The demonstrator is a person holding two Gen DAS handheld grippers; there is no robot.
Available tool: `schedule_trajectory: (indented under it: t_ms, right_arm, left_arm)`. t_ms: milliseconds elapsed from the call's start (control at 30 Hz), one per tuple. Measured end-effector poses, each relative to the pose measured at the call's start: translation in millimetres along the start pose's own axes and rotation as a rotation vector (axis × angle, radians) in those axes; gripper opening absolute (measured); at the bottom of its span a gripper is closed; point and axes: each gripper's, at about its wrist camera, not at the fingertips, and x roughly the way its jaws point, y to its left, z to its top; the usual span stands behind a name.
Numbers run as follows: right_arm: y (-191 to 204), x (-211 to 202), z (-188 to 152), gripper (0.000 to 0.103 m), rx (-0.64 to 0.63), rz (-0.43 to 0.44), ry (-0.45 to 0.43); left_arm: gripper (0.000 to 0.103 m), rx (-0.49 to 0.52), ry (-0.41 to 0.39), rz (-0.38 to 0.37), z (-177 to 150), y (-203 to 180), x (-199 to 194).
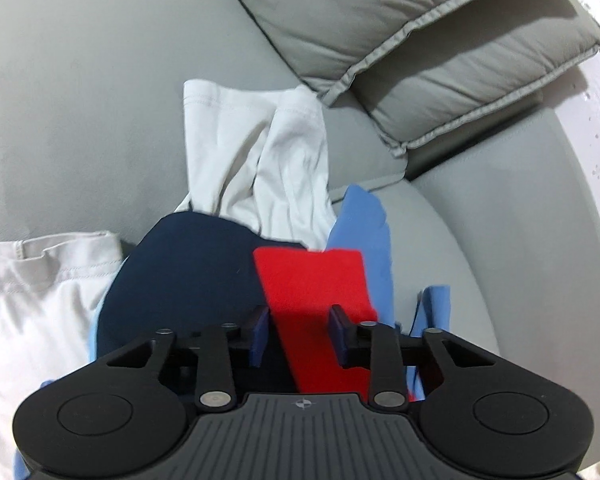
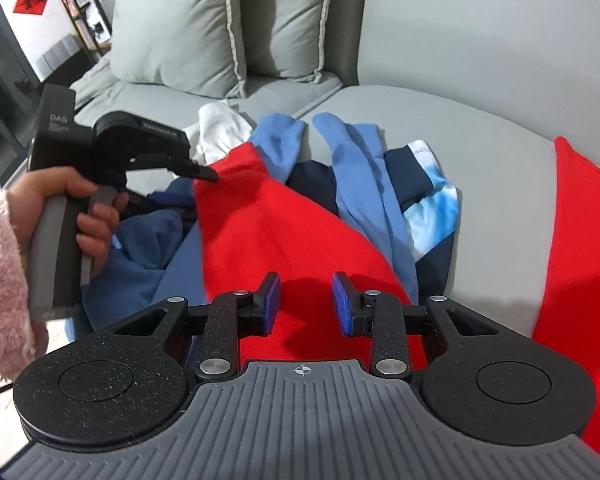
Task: Fold clothes
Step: 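Close the left gripper on the red sleeve cuff, then carry the sleeve across the shirt body and open the left gripper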
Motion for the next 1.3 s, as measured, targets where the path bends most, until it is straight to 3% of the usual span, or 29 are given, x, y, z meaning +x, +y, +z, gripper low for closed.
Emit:
schedule_trajectory:
  t_ms: [67, 133, 200, 367, 500, 667, 900, 1300]
  right_arm:
    - [-0.2, 0.1, -2.7, 0.039, -0.004, -0.001, 0.0]
    - [-0.5, -1.0, -3.7, 0.039, -0.001, -0.003, -0.001]
    - [-0.5, -3.6, -3.7, 0.039, 0.002, -0.004, -0.005]
    - [-1.6, -24.3, -4.1, 0.039, -0.009, -0.014, -0.049]
    - [-8.9, -50.3, -8.4, 0.035, 0.014, -0.036, -0.08]
    - [-26.3, -88.7, -20.8, 0.026, 0.083, -0.097, -0.121]
    - [-60.1, -150.7, -54.6, 0.015, 0.175, -0.171, -0.155]
    - [-133.4, -241.2, -131.5, 0.014, 0.26, -0.271, -0.165]
  left_arm:
    - [0.022, 0.008, 0.006, 0.014, -2.3, -0.7, 8.1]
    - [0.011, 0.047, -0.034, 0.031, -6.9, -4.5, 6.5]
    - [0.006, 0.105, -0.073, 0.038, -10.4, -12.5, 0.7]
    - [0.005, 0.28, -0.182, 0.051, -24.1, -46.3, -34.5]
    - [0.005, 0.402, -0.226, 0.011, -46.1, -80.5, -69.8]
    - [0.005, 0.544, -0.272, -0.081, -95.1, -131.0, -120.5]
    - [0.005, 0.665, -0.302, -0.151, -154.3, -182.1, -167.6]
    - [0.005, 0.916, -0.281, -0.212, -298.0, -237.2, -209.8]
